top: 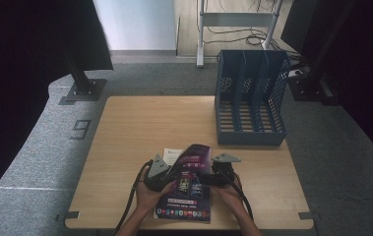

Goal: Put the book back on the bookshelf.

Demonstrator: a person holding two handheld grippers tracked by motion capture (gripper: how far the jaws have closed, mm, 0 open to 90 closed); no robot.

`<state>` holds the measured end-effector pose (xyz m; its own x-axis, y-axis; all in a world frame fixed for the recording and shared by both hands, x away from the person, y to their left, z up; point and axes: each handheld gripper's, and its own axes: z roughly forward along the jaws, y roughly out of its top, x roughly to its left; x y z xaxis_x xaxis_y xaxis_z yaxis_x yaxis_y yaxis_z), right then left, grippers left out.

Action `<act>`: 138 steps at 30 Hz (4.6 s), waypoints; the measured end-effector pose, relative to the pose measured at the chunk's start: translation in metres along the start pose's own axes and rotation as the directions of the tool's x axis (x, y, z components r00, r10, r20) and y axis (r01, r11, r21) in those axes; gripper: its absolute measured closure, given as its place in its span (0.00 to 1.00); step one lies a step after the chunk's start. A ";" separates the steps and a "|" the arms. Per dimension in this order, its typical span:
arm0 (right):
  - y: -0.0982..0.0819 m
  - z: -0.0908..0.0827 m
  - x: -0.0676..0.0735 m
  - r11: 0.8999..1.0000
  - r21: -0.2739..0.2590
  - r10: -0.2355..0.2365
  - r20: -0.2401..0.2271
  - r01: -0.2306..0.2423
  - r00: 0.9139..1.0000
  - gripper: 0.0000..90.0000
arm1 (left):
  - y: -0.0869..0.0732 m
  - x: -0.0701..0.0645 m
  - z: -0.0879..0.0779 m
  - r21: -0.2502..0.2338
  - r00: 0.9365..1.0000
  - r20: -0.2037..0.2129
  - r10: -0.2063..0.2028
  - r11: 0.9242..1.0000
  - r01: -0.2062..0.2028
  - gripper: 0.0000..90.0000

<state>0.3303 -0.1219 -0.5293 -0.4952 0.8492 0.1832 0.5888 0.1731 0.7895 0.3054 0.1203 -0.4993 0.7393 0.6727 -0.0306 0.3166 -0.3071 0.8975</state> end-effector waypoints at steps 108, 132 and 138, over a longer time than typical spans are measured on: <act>0.007 0.014 0.003 0.999 0.031 0.022 -0.065 -0.020 0.998 0.25 | -0.034 0.028 0.031 0.155 0.996 -0.003 -0.084 0.984 0.083 0.95; 0.006 0.039 -0.004 0.996 0.089 0.009 -0.072 -0.002 0.997 0.30 | -0.033 0.028 0.032 0.161 0.997 0.000 -0.079 0.984 0.078 0.95; 0.006 0.036 -0.007 0.997 0.076 0.029 -0.081 -0.023 0.996 0.36 | -0.032 0.029 0.030 0.153 0.996 0.008 -0.087 0.985 0.085 0.94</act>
<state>0.3603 -0.1088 -0.5469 -0.5283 0.8105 0.2529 0.6466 0.1910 0.7385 0.3345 0.1293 -0.5423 0.7136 0.6915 -0.1119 0.4654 -0.3486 0.8136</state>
